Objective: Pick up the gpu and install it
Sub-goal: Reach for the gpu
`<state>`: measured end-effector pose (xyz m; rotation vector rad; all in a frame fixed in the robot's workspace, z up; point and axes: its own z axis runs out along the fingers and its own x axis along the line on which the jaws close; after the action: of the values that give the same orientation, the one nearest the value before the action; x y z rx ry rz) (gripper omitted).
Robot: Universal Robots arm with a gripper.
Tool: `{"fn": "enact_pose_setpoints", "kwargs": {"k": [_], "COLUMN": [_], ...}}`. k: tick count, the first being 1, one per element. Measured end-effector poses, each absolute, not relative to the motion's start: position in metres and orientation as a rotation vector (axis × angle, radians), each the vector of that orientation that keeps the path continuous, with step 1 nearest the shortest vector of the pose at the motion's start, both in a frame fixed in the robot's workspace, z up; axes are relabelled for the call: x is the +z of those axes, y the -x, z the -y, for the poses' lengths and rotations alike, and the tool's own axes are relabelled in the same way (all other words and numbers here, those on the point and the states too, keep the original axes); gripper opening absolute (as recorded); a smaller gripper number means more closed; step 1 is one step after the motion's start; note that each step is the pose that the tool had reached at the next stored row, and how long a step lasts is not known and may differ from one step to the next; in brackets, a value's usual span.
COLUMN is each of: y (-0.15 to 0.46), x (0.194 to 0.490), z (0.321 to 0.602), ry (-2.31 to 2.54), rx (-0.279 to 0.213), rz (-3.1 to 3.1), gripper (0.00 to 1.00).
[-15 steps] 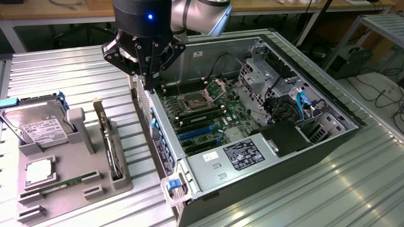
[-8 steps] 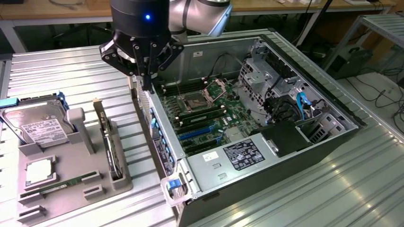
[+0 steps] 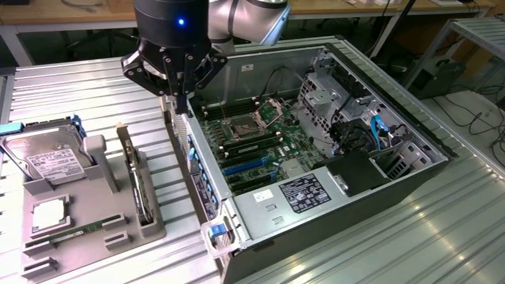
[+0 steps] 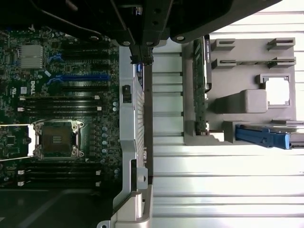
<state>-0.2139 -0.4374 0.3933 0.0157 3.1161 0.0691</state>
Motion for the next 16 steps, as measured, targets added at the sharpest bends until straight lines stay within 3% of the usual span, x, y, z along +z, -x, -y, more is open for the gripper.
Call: {"fn": "enact_pose_setpoints", "kwargs": {"k": [16], "y": [0.226], "x": [0.393], "z": [0.44], "ry": [-0.007], "rx": [0.069], "rz": [-3.116], "gripper": [0.11]}}
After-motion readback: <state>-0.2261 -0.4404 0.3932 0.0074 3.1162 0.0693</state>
